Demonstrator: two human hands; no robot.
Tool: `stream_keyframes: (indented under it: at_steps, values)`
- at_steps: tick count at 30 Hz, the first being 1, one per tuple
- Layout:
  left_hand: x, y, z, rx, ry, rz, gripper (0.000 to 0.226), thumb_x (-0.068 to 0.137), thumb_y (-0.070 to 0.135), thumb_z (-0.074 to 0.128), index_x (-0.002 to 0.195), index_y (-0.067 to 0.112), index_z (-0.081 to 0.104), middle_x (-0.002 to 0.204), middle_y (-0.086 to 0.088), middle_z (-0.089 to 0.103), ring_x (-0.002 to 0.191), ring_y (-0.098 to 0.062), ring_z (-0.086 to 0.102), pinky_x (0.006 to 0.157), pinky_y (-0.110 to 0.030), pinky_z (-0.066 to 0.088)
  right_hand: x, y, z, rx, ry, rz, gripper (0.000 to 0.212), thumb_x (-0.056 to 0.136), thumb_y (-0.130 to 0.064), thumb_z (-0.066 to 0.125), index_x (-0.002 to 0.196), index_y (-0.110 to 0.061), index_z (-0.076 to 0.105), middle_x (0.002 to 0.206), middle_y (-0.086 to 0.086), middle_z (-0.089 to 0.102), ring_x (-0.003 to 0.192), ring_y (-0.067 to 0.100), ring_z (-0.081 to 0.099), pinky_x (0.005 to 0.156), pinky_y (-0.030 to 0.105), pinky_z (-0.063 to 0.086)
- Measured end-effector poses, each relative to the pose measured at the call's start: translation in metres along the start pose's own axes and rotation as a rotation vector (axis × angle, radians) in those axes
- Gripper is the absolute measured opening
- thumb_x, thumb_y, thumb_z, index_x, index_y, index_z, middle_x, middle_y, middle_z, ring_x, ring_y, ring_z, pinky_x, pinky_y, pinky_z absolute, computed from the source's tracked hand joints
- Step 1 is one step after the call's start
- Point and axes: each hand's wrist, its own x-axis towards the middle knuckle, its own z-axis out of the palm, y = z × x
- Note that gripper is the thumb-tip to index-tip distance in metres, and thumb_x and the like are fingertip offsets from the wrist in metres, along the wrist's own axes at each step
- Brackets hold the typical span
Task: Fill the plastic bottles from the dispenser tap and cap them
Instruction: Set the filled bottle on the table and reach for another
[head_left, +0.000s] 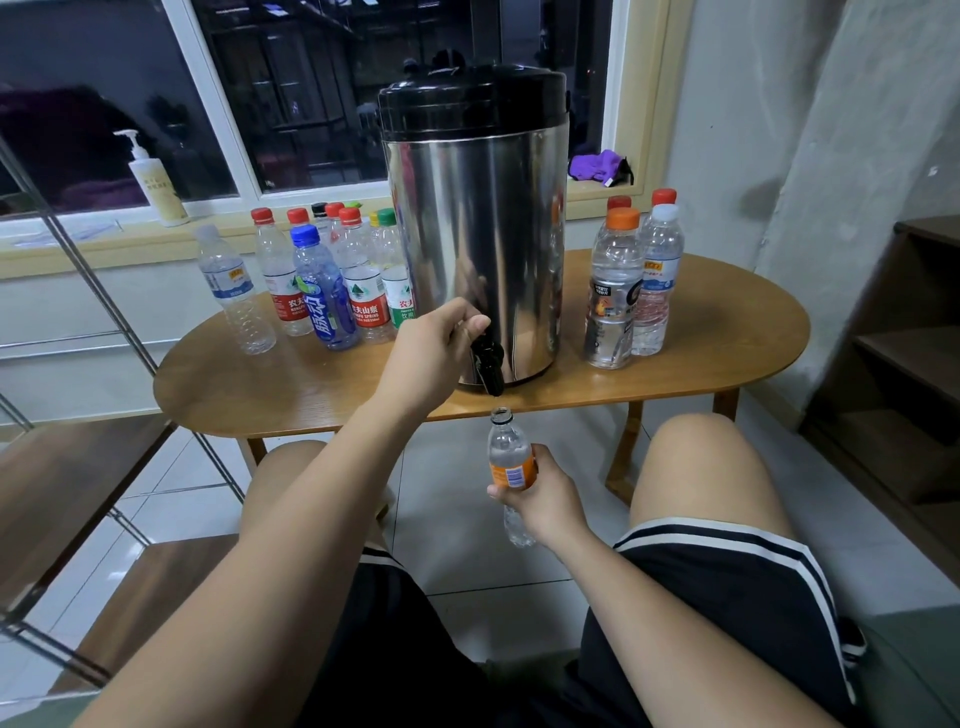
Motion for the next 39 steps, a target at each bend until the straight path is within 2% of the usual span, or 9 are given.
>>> stream_keyframes:
  at_steps: [4, 6, 10, 13, 17, 21, 24, 32, 39]
  values:
    - [-0.008, -0.003, 0.003, -0.061, 0.022, -0.006, 0.025, 0.112, 0.044, 0.056, 0.092, 0.030, 0.062, 0.068, 0.004, 0.065, 0.064, -0.007, 0.061, 0.060, -0.024, 0.045, 0.000, 0.001, 0.002, -0.005, -0.001, 0.004, 0.055, 0.085, -0.042, 0.091, 0.127, -0.036, 0.055, 0.111, -0.012, 0.069, 0.104, 0.016, 0.067, 0.085, 0.032, 0.053]
    - [-0.015, -0.008, 0.005, -0.137, 0.073, -0.052, 0.026, 0.114, 0.043, 0.051, 0.097, 0.028, 0.065, 0.071, 0.004, 0.065, 0.068, -0.010, 0.061, 0.065, -0.031, 0.048, 0.001, 0.001, 0.003, 0.001, 0.004, 0.005, 0.056, 0.084, -0.042, 0.092, 0.127, -0.036, 0.056, 0.110, -0.012, 0.071, 0.103, 0.016, 0.068, 0.088, 0.034, 0.056]
    - [-0.037, -0.025, 0.015, -0.356, 0.192, -0.334, 0.032, 0.110, 0.020, 0.039, 0.101, 0.023, 0.070, 0.069, -0.001, 0.066, 0.065, -0.014, 0.057, 0.060, -0.034, 0.043, -0.002, 0.000, 0.003, 0.006, -0.003, -0.002, 0.056, 0.081, -0.043, 0.094, 0.123, -0.038, 0.057, 0.107, -0.016, 0.071, 0.100, 0.012, 0.068, 0.084, 0.032, 0.055]
    - [-0.061, -0.046, 0.028, -0.342, 0.131, -0.540, 0.036, 0.104, 0.016, 0.035, 0.099, 0.020, 0.070, 0.076, -0.003, 0.068, 0.073, -0.018, 0.056, 0.060, -0.032, 0.041, -0.006, -0.001, 0.002, -0.019, -0.009, 0.002, 0.057, 0.080, -0.048, 0.094, 0.123, -0.038, 0.057, 0.107, -0.015, 0.072, 0.098, 0.009, 0.068, 0.080, 0.031, 0.055]
    - [-0.090, -0.074, 0.050, -0.314, -0.004, -0.660, 0.029, 0.107, 0.019, 0.044, 0.100, 0.021, 0.072, 0.090, 0.003, 0.073, 0.081, -0.018, 0.059, 0.069, -0.034, 0.042, -0.011, -0.002, 0.005, -0.057, -0.010, -0.022, 0.057, 0.078, -0.049, 0.095, 0.120, -0.036, 0.058, 0.104, -0.014, 0.073, 0.094, 0.005, 0.069, 0.076, 0.028, 0.055]
    - [-0.113, -0.096, 0.066, -0.416, -0.068, -0.597, 0.008, 0.108, 0.021, 0.066, 0.110, 0.025, 0.072, 0.103, 0.002, 0.078, 0.095, -0.023, 0.074, 0.080, -0.032, 0.058, -0.015, 0.006, 0.007, -0.116, -0.053, -0.017, 0.056, 0.079, -0.044, 0.094, 0.118, -0.034, 0.056, 0.104, -0.014, 0.073, 0.093, 0.004, 0.069, 0.087, 0.034, 0.060]
    - [-0.118, -0.098, 0.066, -0.352, -0.081, -0.530, 0.018, 0.097, 0.027, 0.082, 0.111, 0.033, 0.072, 0.107, 0.010, 0.080, 0.100, -0.007, 0.075, 0.091, -0.030, 0.060, -0.018, 0.009, 0.009, -0.159, -0.080, -0.009, 0.057, 0.078, -0.046, 0.094, 0.117, -0.034, 0.055, 0.105, -0.012, 0.072, 0.094, 0.008, 0.069, 0.086, 0.037, 0.060]
    - [-0.127, -0.073, 0.068, -0.421, 0.041, -0.435, 0.029, 0.083, 0.023, 0.095, 0.104, 0.030, 0.078, 0.095, 0.009, 0.081, 0.093, -0.003, 0.074, 0.082, -0.018, 0.053, -0.030, 0.011, 0.019, -0.257, -0.113, 0.006, 0.062, 0.070, -0.053, 0.093, 0.108, -0.031, 0.050, 0.100, -0.007, 0.071, 0.091, 0.020, 0.070, 0.081, 0.040, 0.060]
    - [-0.126, -0.074, 0.064, -0.394, 0.080, -0.416, 0.039, 0.079, 0.037, 0.097, 0.112, 0.034, 0.075, 0.101, 0.018, 0.080, 0.097, -0.002, 0.072, 0.087, -0.034, 0.055, -0.031, 0.011, 0.022, -0.263, -0.132, -0.002, 0.063, 0.069, -0.054, 0.093, 0.108, -0.030, 0.049, 0.100, -0.007, 0.072, 0.091, 0.020, 0.070, 0.083, 0.042, 0.061]
